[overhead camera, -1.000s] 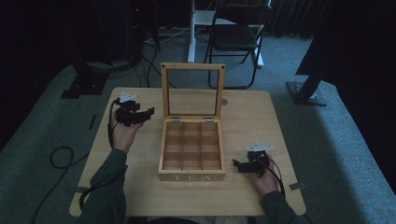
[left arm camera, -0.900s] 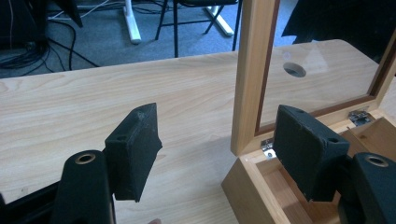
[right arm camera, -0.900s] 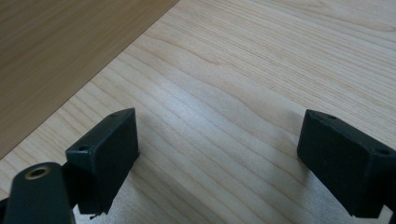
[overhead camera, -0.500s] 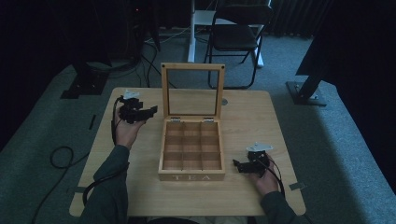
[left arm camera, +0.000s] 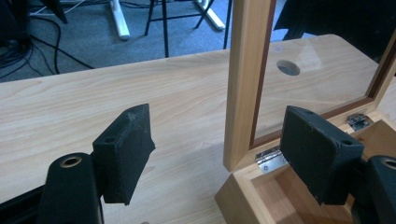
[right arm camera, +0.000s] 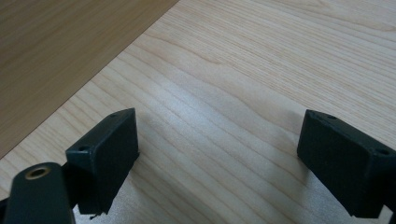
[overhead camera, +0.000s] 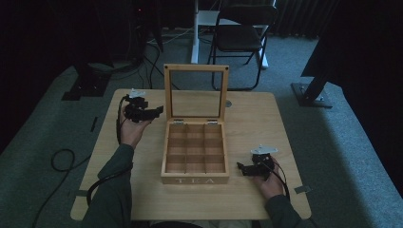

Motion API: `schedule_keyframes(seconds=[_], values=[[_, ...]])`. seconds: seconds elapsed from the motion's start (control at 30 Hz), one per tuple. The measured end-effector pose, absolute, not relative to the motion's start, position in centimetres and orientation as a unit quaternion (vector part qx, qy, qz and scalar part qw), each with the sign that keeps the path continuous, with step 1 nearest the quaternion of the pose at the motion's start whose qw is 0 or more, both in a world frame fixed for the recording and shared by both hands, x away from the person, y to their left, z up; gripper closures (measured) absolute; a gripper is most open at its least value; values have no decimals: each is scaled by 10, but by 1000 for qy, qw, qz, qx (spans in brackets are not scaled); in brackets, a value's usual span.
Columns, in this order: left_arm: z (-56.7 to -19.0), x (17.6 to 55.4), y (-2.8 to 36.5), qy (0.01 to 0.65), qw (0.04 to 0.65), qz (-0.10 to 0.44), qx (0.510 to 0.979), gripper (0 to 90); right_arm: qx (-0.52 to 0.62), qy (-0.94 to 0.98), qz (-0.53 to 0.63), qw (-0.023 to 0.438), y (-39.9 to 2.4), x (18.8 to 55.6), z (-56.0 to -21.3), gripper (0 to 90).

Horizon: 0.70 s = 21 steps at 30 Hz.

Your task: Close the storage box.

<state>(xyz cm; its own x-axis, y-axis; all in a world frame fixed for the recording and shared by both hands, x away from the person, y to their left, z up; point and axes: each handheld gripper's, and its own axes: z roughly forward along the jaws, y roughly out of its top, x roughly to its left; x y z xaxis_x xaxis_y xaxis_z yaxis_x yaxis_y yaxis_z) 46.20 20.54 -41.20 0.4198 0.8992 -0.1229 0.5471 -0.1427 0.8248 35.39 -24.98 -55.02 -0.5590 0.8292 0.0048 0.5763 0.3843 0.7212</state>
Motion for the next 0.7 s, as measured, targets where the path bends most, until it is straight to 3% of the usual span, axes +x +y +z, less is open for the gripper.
schedule_keyframes(seconds=[0.7], values=[[-414, 481, 178, 471, 429, 206, 743, 260, 432, 812, 348, 182, -250, 353, -550, 121]])
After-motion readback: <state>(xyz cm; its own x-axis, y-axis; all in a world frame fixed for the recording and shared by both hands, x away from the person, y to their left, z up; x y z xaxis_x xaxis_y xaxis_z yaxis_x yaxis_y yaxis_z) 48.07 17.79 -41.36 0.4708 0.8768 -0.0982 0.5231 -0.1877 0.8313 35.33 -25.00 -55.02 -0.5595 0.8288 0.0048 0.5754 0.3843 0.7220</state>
